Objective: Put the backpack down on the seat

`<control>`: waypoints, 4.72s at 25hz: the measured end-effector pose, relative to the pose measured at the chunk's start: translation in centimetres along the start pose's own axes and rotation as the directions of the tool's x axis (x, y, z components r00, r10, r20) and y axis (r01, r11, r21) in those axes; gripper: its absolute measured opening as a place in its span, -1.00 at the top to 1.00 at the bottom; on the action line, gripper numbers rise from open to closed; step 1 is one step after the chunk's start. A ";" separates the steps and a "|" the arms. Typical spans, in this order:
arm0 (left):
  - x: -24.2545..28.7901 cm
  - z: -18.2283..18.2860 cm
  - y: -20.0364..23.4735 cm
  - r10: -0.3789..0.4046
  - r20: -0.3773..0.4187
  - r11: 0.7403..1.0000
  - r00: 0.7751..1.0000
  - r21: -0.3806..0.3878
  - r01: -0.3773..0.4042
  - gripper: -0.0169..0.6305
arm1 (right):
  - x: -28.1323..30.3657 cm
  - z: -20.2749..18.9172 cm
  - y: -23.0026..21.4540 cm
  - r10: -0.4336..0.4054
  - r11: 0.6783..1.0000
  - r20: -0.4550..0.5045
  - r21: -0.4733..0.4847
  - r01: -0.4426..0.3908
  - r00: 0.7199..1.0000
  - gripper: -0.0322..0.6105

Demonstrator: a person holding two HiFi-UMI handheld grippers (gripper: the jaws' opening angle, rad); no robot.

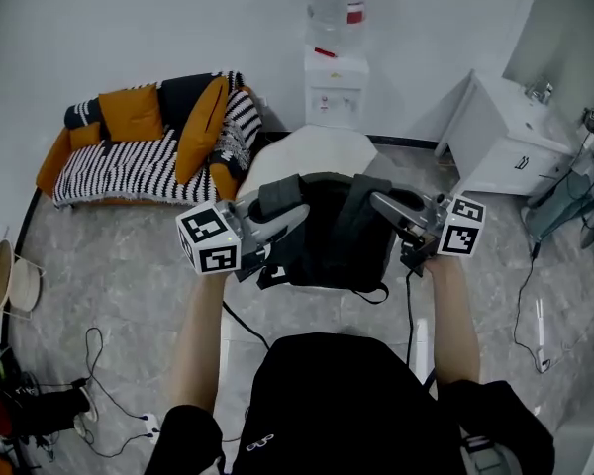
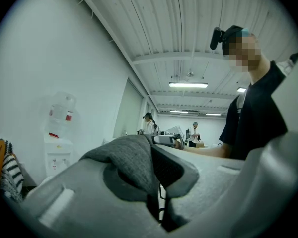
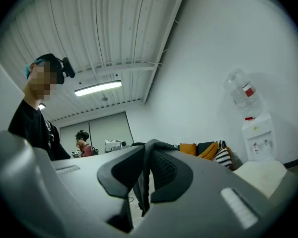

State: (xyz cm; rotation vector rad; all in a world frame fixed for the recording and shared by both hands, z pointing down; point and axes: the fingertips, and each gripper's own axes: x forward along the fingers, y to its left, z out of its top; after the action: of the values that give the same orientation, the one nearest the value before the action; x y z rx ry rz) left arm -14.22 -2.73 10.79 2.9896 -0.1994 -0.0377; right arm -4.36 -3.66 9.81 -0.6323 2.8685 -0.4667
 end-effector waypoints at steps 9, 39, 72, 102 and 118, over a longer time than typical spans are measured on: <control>0.7 -2.4 2.2 -0.061 0.010 0.995 0.998 -0.078 0.061 0.86 | -0.1 -2.1 -2.4 -0.049 0.997 -0.081 0.054 0.054 0.995 0.78; 8.4 -9.8 14.0 0.073 -0.063 0.931 0.995 -0.355 -0.091 0.86 | -1.8 -8.4 -19.3 0.061 0.958 -0.223 0.286 0.005 0.973 0.78; 11.8 -34.9 23.8 -0.060 -0.184 0.797 0.981 -0.600 -0.064 0.86 | -4.3 -32.7 -33.2 -0.150 0.796 -0.304 0.527 0.297 0.941 0.78; 15.8 -62.4 34.4 -0.063 -0.469 0.745 0.881 -0.609 -0.271 0.86 | -3.0 -51.5 -50.3 -0.340 0.713 -0.371 0.497 0.495 0.864 0.78; 16.9 -71.5 42.2 0.081 -0.582 0.650 0.809 -0.584 -0.486 0.86 | -4.0 -58.7 -59.9 -0.474 0.638 -0.451 0.415 0.648 0.756 0.78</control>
State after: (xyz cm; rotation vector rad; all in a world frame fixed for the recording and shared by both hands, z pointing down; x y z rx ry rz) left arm -0.54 -36.19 87.40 2.0373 -0.4814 0.5808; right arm 8.74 -37.98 85.35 -1.4501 2.4798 -1.5456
